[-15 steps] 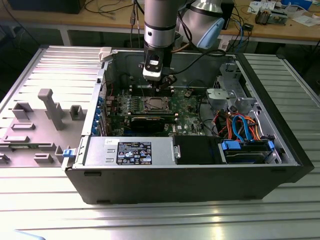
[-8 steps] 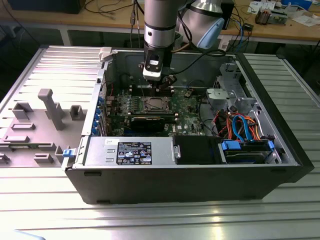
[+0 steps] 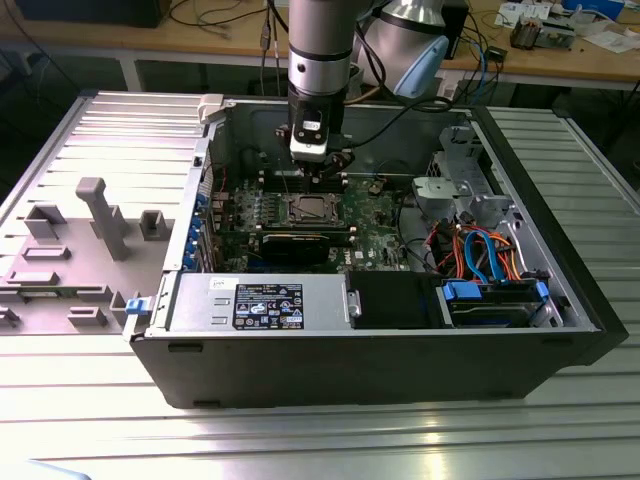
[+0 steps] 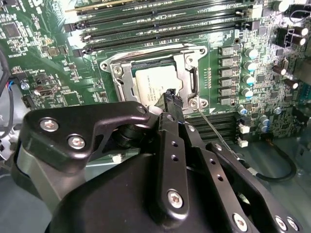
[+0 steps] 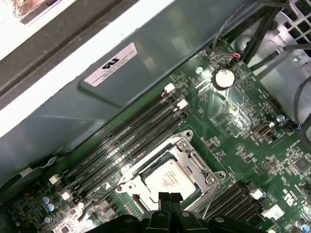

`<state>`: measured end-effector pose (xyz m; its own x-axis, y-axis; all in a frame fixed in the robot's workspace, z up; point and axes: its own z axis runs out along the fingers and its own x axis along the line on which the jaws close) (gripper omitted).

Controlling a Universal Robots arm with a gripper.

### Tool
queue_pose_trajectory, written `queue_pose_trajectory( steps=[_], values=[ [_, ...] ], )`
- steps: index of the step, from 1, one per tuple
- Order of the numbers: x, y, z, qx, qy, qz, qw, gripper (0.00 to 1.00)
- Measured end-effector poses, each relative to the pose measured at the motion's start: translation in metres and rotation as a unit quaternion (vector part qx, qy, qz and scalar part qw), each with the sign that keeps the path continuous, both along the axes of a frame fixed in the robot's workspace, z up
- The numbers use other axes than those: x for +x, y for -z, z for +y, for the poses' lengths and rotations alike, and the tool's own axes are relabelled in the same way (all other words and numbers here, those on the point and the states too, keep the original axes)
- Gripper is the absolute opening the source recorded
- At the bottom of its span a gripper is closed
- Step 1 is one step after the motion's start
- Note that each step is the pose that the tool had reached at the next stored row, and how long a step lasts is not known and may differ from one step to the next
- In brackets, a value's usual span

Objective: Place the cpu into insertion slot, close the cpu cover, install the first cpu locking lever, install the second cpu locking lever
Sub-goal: 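Install the first cpu locking lever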

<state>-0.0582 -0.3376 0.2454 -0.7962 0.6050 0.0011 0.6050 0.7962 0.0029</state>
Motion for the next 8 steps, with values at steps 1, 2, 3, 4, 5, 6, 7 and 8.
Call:
queue_pose_trajectory(
  steps=[1,2,3,4,5,6,7,8],
  values=[
    [0.0000,0.0000,0.0000,0.0000,-0.004,0.0000,0.99999,0.11],
    [0.0000,0.0000,0.0000,0.0000,-0.010,0.0000,0.99995,0.11],
    [0.0000,0.0000,0.0000,0.0000,-0.014,0.0000,0.99990,0.11],
    [0.0000,0.0000,0.0000,0.0000,-0.017,0.0000,0.99985,0.11],
    [0.0000,0.0000,0.0000,0.0000,-0.020,0.0000,0.99979,0.11],
    [0.0000,0.0000,-0.0001,0.0000,-0.023,0.0000,0.99974,0.11],
    [0.0000,0.0000,-0.0001,0.0000,-0.027,0.0000,0.99964,0.11],
    [0.0000,0.0000,-0.0001,0.0000,-0.032,0.0000,0.99950,0.11]
  ],
)
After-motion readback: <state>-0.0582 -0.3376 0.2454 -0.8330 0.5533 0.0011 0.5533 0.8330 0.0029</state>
